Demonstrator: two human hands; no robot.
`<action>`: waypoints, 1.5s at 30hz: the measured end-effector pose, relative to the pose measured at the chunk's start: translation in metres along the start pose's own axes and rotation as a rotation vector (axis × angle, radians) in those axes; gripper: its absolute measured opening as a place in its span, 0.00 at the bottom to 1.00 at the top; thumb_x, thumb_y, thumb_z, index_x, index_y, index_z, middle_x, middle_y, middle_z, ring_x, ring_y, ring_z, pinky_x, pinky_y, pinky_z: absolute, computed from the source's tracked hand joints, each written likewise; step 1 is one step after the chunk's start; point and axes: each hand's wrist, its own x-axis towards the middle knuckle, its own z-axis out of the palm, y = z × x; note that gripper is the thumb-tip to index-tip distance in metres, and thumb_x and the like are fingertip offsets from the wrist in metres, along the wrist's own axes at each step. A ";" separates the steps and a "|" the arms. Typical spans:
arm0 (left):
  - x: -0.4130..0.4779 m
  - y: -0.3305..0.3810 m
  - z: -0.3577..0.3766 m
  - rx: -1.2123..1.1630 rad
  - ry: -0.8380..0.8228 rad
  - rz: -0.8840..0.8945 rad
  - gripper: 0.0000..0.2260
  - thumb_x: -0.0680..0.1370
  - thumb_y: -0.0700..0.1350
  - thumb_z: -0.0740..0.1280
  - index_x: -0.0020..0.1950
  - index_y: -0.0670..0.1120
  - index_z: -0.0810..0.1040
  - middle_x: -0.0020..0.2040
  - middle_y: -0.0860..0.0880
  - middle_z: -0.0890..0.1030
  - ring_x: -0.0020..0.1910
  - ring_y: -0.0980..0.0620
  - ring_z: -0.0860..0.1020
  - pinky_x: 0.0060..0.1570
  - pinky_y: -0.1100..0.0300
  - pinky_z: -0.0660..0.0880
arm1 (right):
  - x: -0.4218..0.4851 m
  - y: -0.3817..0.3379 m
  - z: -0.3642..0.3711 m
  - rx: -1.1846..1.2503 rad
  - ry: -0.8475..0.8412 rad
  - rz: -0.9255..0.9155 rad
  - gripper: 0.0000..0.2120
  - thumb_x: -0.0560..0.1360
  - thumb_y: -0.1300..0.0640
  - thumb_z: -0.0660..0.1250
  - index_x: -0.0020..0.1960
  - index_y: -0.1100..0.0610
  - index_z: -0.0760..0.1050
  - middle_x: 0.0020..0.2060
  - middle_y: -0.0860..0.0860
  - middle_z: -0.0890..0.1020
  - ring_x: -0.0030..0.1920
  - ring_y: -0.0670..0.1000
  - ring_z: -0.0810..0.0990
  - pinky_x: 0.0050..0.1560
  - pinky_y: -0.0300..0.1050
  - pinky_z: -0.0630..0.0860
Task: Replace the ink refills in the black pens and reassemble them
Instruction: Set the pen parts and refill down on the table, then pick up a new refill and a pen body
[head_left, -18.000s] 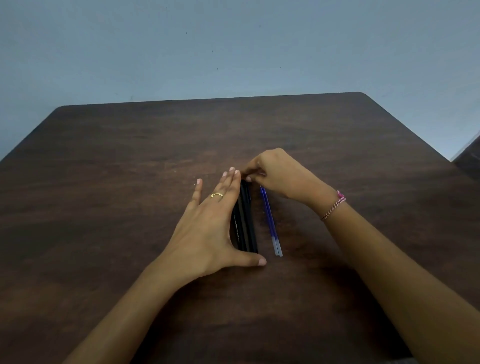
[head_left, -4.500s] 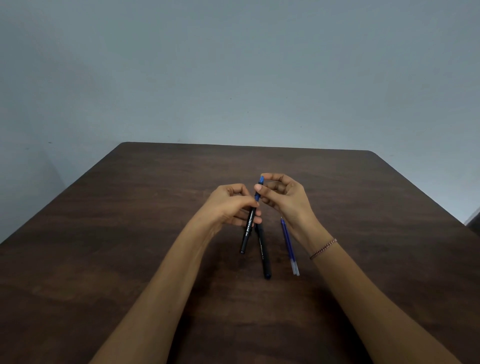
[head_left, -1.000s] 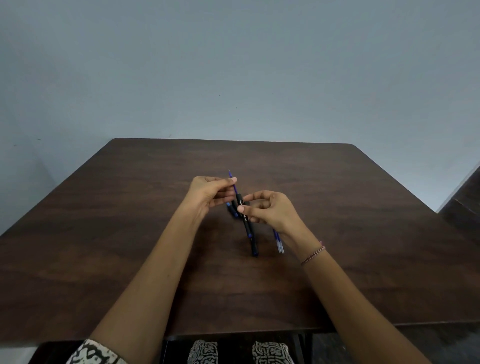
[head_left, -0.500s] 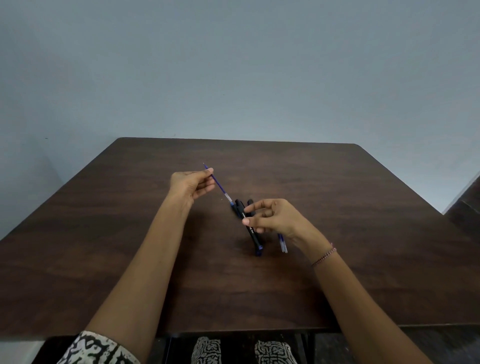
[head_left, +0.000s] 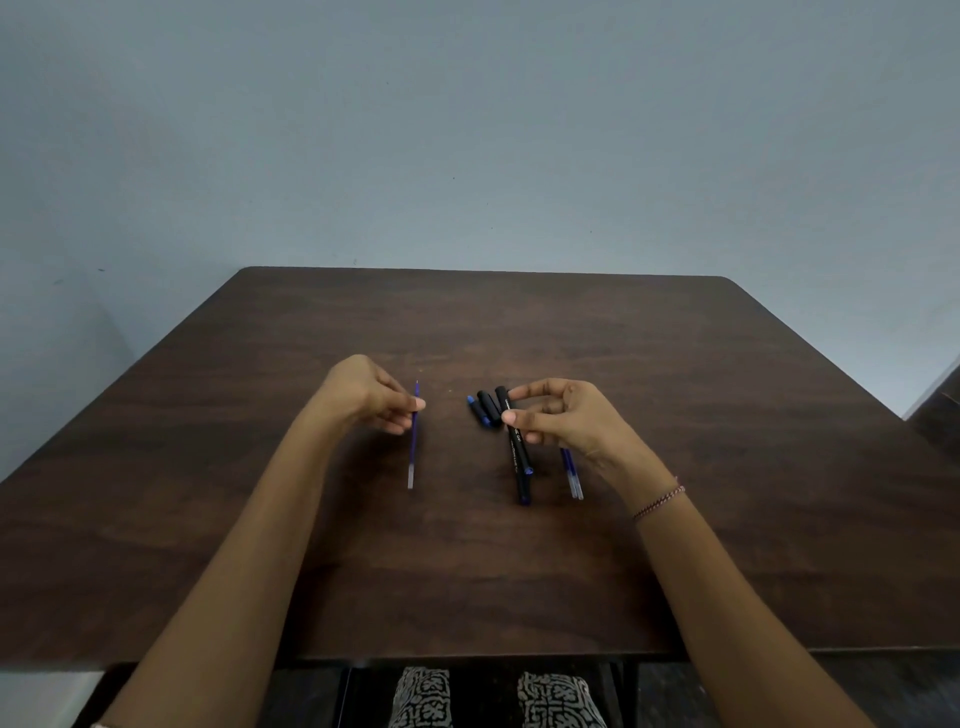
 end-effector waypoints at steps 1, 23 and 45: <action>0.000 -0.001 0.001 0.031 -0.005 -0.009 0.12 0.70 0.33 0.72 0.50 0.28 0.78 0.31 0.39 0.78 0.20 0.55 0.77 0.24 0.64 0.78 | 0.000 0.000 0.000 0.007 0.011 -0.006 0.12 0.66 0.62 0.75 0.48 0.57 0.78 0.30 0.50 0.81 0.27 0.42 0.77 0.36 0.34 0.79; 0.003 -0.004 0.011 0.135 -0.003 -0.070 0.11 0.66 0.36 0.76 0.42 0.36 0.77 0.34 0.41 0.81 0.31 0.50 0.81 0.31 0.60 0.81 | -0.002 -0.002 0.001 -0.028 0.082 -0.018 0.13 0.66 0.59 0.75 0.48 0.54 0.77 0.38 0.54 0.83 0.32 0.45 0.78 0.38 0.34 0.79; 0.006 -0.004 0.009 0.140 0.082 -0.043 0.11 0.66 0.42 0.77 0.39 0.40 0.77 0.33 0.44 0.82 0.31 0.52 0.81 0.33 0.60 0.80 | -0.001 0.000 -0.001 -0.030 0.071 -0.054 0.14 0.66 0.59 0.75 0.50 0.53 0.76 0.38 0.54 0.83 0.33 0.45 0.79 0.40 0.37 0.79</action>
